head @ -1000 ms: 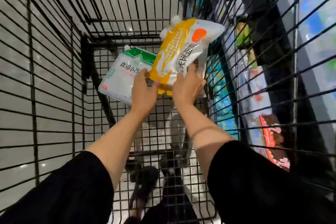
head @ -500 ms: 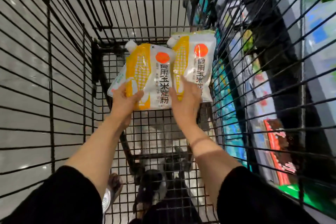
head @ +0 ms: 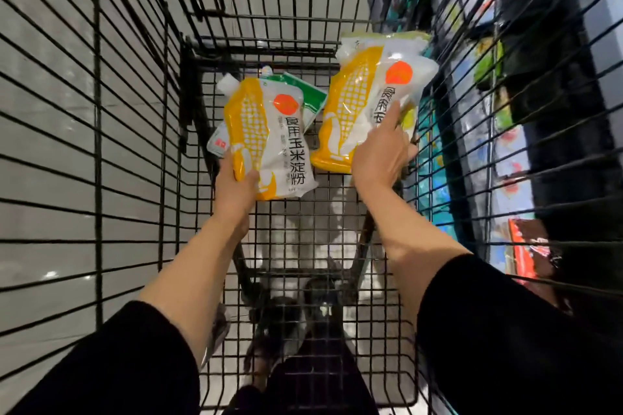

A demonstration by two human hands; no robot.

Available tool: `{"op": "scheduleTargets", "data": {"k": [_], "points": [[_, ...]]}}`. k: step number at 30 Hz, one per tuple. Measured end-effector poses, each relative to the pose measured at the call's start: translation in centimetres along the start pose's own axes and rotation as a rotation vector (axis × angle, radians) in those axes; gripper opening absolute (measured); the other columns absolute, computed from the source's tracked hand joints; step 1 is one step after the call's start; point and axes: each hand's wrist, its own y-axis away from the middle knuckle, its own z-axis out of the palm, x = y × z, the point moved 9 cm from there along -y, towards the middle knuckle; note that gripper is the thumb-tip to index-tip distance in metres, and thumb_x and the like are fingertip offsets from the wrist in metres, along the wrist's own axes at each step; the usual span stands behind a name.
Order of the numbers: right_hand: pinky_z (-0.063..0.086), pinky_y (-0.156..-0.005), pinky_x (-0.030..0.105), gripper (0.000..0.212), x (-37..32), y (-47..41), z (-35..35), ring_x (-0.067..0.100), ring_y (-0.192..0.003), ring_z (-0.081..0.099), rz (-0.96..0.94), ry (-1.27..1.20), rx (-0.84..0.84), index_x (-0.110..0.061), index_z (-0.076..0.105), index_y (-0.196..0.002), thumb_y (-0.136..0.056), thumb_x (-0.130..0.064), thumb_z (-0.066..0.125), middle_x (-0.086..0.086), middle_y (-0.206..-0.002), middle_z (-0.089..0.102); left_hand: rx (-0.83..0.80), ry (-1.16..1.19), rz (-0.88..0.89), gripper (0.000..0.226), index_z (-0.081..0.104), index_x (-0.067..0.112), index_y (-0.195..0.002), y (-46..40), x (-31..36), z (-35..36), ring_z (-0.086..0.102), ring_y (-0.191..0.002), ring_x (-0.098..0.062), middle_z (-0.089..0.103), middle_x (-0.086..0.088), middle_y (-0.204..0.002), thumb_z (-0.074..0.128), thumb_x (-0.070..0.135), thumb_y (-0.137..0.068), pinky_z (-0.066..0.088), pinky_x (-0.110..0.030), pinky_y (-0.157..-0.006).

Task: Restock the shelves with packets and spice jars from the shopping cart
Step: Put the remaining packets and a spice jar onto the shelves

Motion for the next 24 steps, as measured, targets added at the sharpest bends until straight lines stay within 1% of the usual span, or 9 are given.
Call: {"op": "scheduleTargets", "data": {"k": [3,6,10,13,15,16,19,22,24], "points": [[0.03,-0.094,0.043,0.059,-1.1,1.4,-2.1,0.034,-0.105,0.049,-0.051,-0.209,0.111,-0.012,0.035,-0.145,-0.089,0.003,0.047,0.015,-0.107,0.061,-0.068,-0.023,0.002,0.051,0.048,0.033,-0.127,0.2,0.5,-0.2,0.059,-0.12,-0.025,0.06,-0.004,-0.131,0.052,-0.003,-0.092,0.048,-0.05,-0.1],[0.036,-0.088,0.048,0.052,-3.3,3.5,-3.9,0.037,-0.097,0.052,-0.177,-0.451,0.185,-0.006,0.047,-0.137,-0.087,0.006,0.047,0.019,-0.103,0.063,-0.101,0.024,-0.005,0.046,0.051,0.034,-0.122,0.8,0.9,-0.4,0.061,-0.117,-0.022,0.064,0.001,-0.123,0.05,-0.003,-0.095,0.052,-0.041,-0.093],[0.045,-0.085,0.052,0.053,-7.5,5.9,-1.7,0.036,-0.097,0.057,-0.412,-0.559,-0.046,-0.008,0.049,-0.136,-0.086,0.007,0.047,0.021,-0.104,0.064,-0.092,0.086,-0.031,0.044,0.048,0.025,-0.137,1.1,0.4,-1.2,0.059,-0.12,-0.023,0.062,-0.001,-0.13,0.044,0.004,-0.099,0.051,-0.043,-0.096],[0.043,-0.089,0.05,0.055,-8.0,7.9,3.0,0.037,-0.105,0.054,-0.392,-0.461,-0.265,-0.01,0.04,-0.142,-0.09,0.005,0.047,0.021,-0.112,0.061,-0.08,0.242,-0.092,0.035,0.052,0.021,-0.135,2.0,-0.6,-1.2,0.062,-0.117,-0.02,0.065,-0.003,-0.128,0.039,0.03,-0.104,0.051,-0.042,-0.096],[0.04,-0.093,0.048,0.057,-7.2,8.7,5.7,0.035,-0.111,0.05,-0.351,-0.378,-0.34,-0.011,0.032,-0.146,-0.093,-0.002,0.049,0.019,-0.12,0.056,-0.089,0.244,-0.127,0.048,0.054,0.018,-0.134,2.2,-1.5,-1.0,0.064,-0.114,-0.022,0.066,-0.004,-0.125,0.053,0.045,-0.095,0.05,-0.045,-0.098],[0.039,-0.095,0.047,0.058,-6.9,8.9,6.4,0.034,-0.114,0.048,-0.34,-0.362,-0.356,-0.014,0.03,-0.147,-0.093,-0.006,0.05,0.017,-0.123,0.055,-0.088,0.184,-0.117,0.057,0.054,0.017,-0.133,2.3,-1.6,-0.9,0.065,-0.112,-0.022,0.067,-0.004,-0.124,0.065,0.046,-0.086,0.05,-0.047,-0.098],[0.038,-0.101,0.044,0.06,-6.4,8.9,7.4,0.031,-0.12,0.045,-0.332,-0.402,-0.431,-0.016,0.028,-0.148,-0.094,-0.009,0.053,0.016,-0.129,0.051,0.007,-0.041,-0.068,0.069,0.055,0.019,-0.128,2.2,-1.4,-1.2,0.067,-0.104,-0.018,0.069,0.002,-0.115,0.084,0.037,-0.068,0.054,-0.043,-0.093],[0.032,-0.103,0.035,0.064,-5.6,9.1,7.7,0.029,-0.125,0.041,-0.309,-0.428,-0.533,-0.019,0.023,-0.15,-0.095,-0.018,0.055,0.014,-0.133,0.047,0.117,-0.098,-0.018,0.044,0.056,0.019,-0.118,2.5,-0.9,-1.5,0.066,-0.093,-0.011,0.067,0.008,-0.102,0.078,0.016,-0.08,0.055,-0.041,-0.09],[0.031,-0.106,0.038,0.06,-5.3,9.3,7.6,0.028,-0.127,0.037,-0.308,-0.421,-0.553,-0.021,0.025,-0.149,-0.096,-0.031,0.051,0.014,-0.135,0.045,0.145,-0.042,0.006,0.034,0.058,0.022,-0.109,3.0,-0.8,-1.9,0.068,-0.089,-0.013,0.068,0.006,-0.097,0.074,0.008,-0.082,0.057,-0.045,-0.087]]}}
